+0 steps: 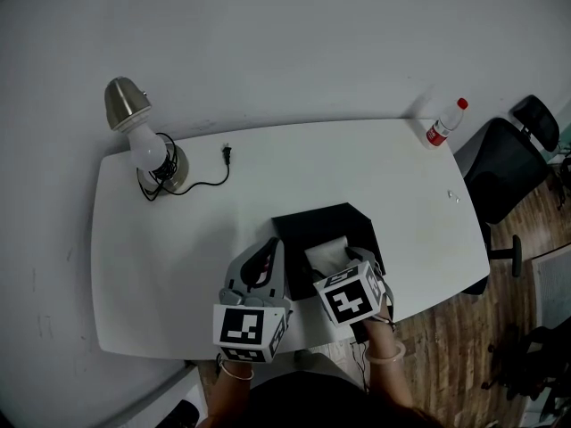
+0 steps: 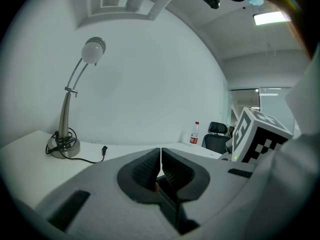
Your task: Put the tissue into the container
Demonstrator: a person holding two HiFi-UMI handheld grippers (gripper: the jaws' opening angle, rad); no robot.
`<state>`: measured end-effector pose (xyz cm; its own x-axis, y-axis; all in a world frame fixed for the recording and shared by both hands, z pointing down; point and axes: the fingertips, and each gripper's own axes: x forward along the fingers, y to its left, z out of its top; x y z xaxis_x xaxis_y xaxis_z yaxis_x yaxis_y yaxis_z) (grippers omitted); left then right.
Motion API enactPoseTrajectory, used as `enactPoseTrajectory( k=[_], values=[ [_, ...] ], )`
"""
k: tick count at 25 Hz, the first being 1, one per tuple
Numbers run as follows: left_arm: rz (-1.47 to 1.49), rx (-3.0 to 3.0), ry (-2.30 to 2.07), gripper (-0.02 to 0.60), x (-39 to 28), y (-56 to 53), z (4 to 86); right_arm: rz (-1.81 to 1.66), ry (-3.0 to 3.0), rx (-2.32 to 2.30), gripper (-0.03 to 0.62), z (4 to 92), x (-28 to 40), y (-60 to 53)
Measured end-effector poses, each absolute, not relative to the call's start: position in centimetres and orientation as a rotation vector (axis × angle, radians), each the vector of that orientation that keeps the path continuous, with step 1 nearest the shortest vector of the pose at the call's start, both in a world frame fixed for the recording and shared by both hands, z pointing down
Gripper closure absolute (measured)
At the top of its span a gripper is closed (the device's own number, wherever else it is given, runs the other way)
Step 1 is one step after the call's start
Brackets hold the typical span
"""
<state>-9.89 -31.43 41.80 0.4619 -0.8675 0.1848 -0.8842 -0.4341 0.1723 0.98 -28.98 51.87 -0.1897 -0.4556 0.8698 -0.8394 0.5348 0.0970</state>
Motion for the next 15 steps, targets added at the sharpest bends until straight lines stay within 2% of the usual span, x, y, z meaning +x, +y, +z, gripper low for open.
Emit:
enactPoseTrajectory(
  k=[15],
  values=[
    [0.101,2.475,-1.555,0.552,-10.1,-30.1,40.5,0.535,-1.830,1.087,0.235,51.6,1.1,-29.1]
  ],
)
